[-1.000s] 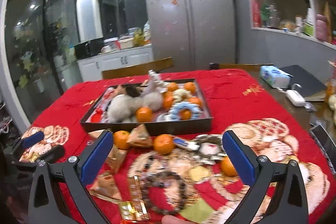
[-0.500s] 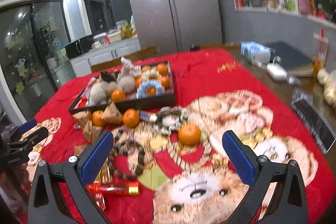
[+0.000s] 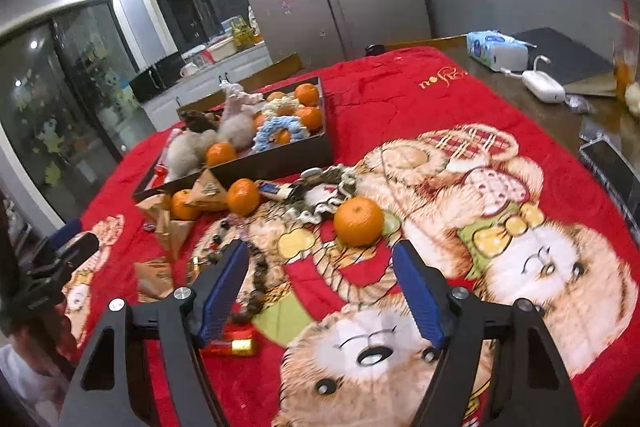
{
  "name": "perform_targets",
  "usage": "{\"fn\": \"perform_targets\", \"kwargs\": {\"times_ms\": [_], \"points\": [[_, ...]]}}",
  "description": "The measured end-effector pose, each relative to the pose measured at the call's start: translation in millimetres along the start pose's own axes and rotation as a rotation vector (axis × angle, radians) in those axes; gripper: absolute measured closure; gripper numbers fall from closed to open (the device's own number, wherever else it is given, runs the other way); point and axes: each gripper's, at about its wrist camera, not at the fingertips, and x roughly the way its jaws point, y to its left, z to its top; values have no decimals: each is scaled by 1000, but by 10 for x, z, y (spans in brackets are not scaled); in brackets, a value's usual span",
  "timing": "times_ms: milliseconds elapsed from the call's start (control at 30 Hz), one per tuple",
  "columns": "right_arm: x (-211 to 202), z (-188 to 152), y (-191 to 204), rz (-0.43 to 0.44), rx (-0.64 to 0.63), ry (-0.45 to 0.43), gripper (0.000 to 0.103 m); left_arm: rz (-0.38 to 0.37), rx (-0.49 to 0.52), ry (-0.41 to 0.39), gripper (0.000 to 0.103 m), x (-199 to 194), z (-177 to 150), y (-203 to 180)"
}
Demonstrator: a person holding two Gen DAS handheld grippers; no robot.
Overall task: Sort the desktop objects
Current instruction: 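Move the right tool toward the white twisted cord while the left tool approaches a gold snack packet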
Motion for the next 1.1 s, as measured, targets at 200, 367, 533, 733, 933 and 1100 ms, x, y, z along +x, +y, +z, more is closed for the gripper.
{"fn": "perform_targets", "kwargs": {"times_ms": [200, 367, 533, 733, 933, 1100], "points": [[167, 130, -13, 43, 13, 56, 33, 9, 22, 13, 0, 138, 83, 6], [299, 247, -58, 24, 33, 95, 41, -1, 19, 32, 0, 270, 156, 40], [350, 386, -40, -73, 24, 83, 46, 11, 31, 43, 0, 430, 210, 43], [461, 553, 33, -85, -9, 83, 53, -25, 38, 103, 0, 680, 224, 25], [670, 634, 63, -39, 16, 113, 57, -38, 76, 90, 0, 859, 260, -32], [794, 619, 38, -71, -18, 93, 56, -118, 84, 130, 0, 1002, 311, -36]]}}
